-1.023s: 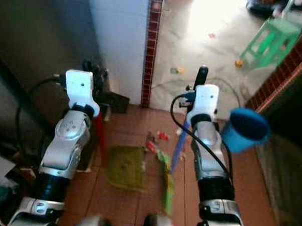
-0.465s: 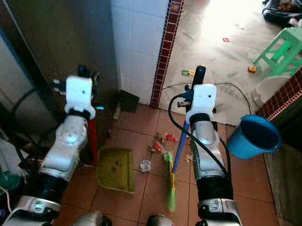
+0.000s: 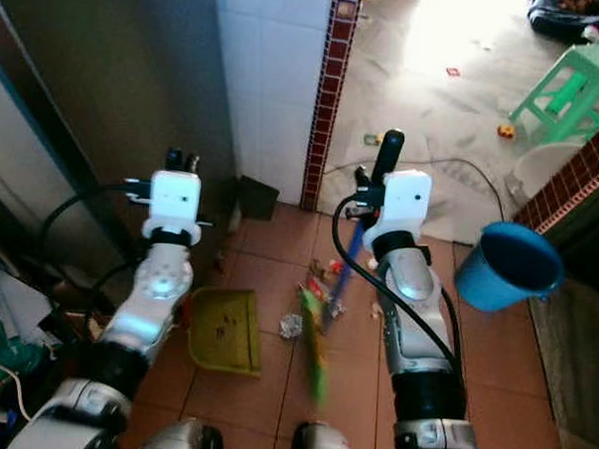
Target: Sweep floor
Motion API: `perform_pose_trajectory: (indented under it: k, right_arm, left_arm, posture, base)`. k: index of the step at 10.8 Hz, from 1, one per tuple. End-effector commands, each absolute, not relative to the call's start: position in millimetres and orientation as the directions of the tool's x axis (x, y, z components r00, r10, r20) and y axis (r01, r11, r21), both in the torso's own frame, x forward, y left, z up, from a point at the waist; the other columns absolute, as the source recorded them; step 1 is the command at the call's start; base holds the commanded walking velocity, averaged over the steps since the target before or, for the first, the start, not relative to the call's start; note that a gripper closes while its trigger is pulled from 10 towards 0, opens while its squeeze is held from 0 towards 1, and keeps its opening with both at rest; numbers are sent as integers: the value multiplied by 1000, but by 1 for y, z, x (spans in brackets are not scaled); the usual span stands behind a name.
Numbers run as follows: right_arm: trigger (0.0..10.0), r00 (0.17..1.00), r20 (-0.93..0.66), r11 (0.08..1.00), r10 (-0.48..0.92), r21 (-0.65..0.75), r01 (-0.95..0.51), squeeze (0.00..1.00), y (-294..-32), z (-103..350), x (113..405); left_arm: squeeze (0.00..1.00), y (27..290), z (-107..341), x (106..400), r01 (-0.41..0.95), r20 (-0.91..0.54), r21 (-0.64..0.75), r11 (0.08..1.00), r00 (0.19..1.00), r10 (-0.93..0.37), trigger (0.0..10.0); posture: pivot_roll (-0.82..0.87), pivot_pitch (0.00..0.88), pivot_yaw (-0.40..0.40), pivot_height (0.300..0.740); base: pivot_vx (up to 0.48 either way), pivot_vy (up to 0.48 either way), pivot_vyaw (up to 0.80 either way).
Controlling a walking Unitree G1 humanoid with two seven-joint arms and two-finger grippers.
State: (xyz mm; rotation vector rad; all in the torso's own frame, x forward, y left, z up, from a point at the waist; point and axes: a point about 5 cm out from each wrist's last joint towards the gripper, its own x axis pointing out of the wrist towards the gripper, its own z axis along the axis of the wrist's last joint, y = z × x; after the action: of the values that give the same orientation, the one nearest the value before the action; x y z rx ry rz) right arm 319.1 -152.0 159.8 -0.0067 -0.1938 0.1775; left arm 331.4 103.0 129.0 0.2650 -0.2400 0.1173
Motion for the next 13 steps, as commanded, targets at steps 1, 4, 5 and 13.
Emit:
perform_pose_trajectory:
  k: [1, 4, 5, 13]
  right_arm:
    - [10000, 943, 251, 975, 220, -41, -216, 0, -149, 179, 316]
    - [10000, 942, 237, 971, 239, -34, -238, 0, -151, 178, 311]
    - [10000, 936, 230, 964, 266, -39, -264, 0, -147, 179, 309]
    - [10000, 787, 150, 790, 598, 57, -611, 0, -146, 205, 292]
  left_arm:
    - [0, 98, 138, 335, -173, 304, 237, 956, 948, 96, 10000]
    - [0, 75, 114, 332, -143, 244, 239, 960, 966, 83, 10000]
    - [0, 70, 109, 330, -123, 226, 232, 965, 972, 70, 10000]
    - [0, 46, 98, 331, -73, 170, 210, 975, 985, 38, 10000]
  posture:
    - [-87, 177, -9, 740]
    - [-98, 239, 1, 740]
    - [-102, 245, 0, 740]
    - [-138, 231, 11, 740]
  base:
    - [0, 0, 0]
    - [0, 0, 0]
    - [0, 0, 0]
    - [0, 0, 0]
